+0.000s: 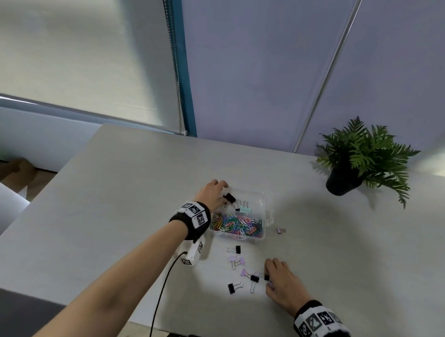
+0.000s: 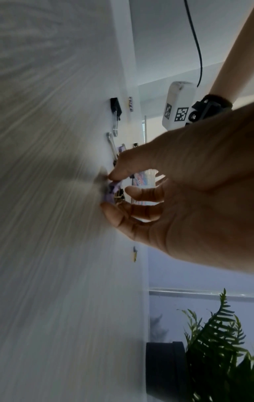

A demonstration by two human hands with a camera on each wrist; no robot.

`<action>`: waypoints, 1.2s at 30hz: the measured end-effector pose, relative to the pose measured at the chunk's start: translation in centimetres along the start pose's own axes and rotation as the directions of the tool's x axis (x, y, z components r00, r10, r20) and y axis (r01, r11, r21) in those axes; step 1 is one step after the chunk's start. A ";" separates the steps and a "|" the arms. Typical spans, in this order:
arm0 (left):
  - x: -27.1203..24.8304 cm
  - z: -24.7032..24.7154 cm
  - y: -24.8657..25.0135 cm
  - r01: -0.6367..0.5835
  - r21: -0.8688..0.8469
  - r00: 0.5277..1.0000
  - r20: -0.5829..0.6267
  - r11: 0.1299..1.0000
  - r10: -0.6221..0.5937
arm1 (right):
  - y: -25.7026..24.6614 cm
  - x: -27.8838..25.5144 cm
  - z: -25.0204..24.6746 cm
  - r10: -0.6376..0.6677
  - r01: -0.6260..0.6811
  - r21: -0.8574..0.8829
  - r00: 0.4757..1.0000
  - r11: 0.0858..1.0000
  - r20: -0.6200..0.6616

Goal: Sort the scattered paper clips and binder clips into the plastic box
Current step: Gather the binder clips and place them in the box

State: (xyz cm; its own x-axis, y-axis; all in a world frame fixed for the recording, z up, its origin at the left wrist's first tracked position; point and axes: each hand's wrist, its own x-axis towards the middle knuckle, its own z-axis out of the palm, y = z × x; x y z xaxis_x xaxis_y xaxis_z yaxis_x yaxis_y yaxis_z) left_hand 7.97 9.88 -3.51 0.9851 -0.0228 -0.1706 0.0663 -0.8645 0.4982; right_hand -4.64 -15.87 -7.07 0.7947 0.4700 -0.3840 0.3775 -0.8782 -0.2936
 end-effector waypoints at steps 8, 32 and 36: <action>-5.1 -4.5 -7.7 0.138 0.010 0.990 0.039 0.990 -0.139 | 1.8 0.0 0.1 -0.049 0.049 0.010 0.999 0.999 -0.001; -14.5 2.1 -6.2 0.182 0.131 0.971 0.133 0.975 -0.199 | -1.2 14.0 -12.9 0.126 0.019 0.699 0.980 0.715 -0.155; -14.1 1.9 -5.8 0.180 0.087 0.973 0.128 0.980 -0.190 | -2.2 15.9 -10.5 0.166 -0.035 0.622 0.974 0.782 -0.155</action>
State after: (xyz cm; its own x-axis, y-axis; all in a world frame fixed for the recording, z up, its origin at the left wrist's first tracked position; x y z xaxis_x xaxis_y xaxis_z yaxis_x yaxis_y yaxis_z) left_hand -6.62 14.30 -5.64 0.9261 0.0778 -0.3693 0.2281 -0.8948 0.3837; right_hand 12.14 -7.45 -3.33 0.9104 0.2979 -0.2872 -0.0279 -0.6484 -0.7608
